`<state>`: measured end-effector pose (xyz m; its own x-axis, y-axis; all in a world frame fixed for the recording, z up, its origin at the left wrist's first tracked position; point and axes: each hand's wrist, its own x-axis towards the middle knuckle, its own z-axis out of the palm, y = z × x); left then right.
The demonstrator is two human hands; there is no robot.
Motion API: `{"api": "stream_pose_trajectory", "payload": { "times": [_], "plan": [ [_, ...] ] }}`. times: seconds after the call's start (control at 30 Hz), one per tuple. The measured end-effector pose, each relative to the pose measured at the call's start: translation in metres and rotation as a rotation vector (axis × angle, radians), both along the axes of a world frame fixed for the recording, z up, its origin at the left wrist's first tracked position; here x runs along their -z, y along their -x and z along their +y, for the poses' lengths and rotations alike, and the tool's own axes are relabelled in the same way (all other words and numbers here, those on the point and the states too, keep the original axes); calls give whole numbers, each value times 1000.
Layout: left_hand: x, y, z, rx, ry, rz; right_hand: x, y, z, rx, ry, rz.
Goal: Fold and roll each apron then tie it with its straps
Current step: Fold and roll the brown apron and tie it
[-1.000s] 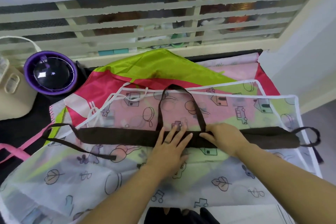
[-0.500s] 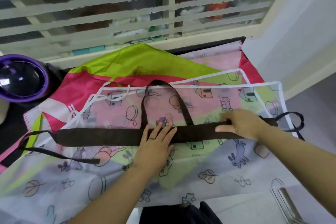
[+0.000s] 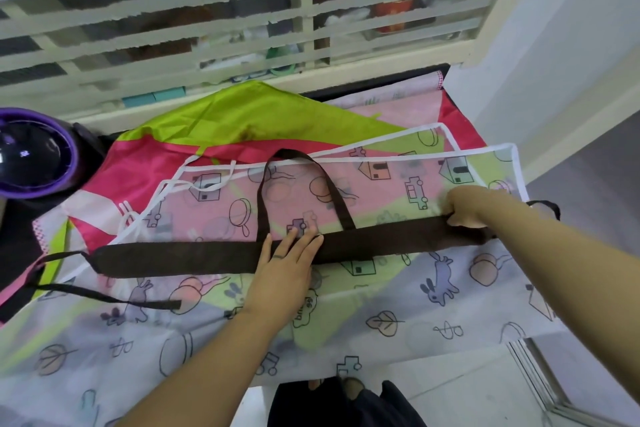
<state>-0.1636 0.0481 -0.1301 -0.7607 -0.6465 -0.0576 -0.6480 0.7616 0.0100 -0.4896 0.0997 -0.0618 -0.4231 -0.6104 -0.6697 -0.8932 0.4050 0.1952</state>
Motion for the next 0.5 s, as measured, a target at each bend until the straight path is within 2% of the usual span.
{"api": "stream_pose_trajectory", "payload": {
  "times": [0.07, 0.1, 0.13, 0.2, 0.23, 0.3, 0.43, 0.5],
  "plan": [
    [-2, 2, -1, -33, -51, -25, -1, -15, 8, -134, 154, 298],
    [-3, 3, -1, -46, -77, -40, 0, -26, 15, -219, 301, 379],
    [-5, 4, -2, -54, -82, -32, 6, -39, 21, -313, 496, 355],
    [-5, 5, -1, -68, -70, -9, 18, -76, 36, -450, 860, 44],
    [-7, 6, 0, -66, -70, 9, 25, -97, 41, -511, 963, -98],
    [-12, 8, -2, -65, -89, 28, 39, -128, 44, -521, 934, -218],
    [-34, 14, -16, -56, -110, -7, 42, -136, 22, -413, 764, -208],
    [-53, 17, -24, -23, -223, -67, 21, -129, 9, -371, 686, -208]
  ]
}}
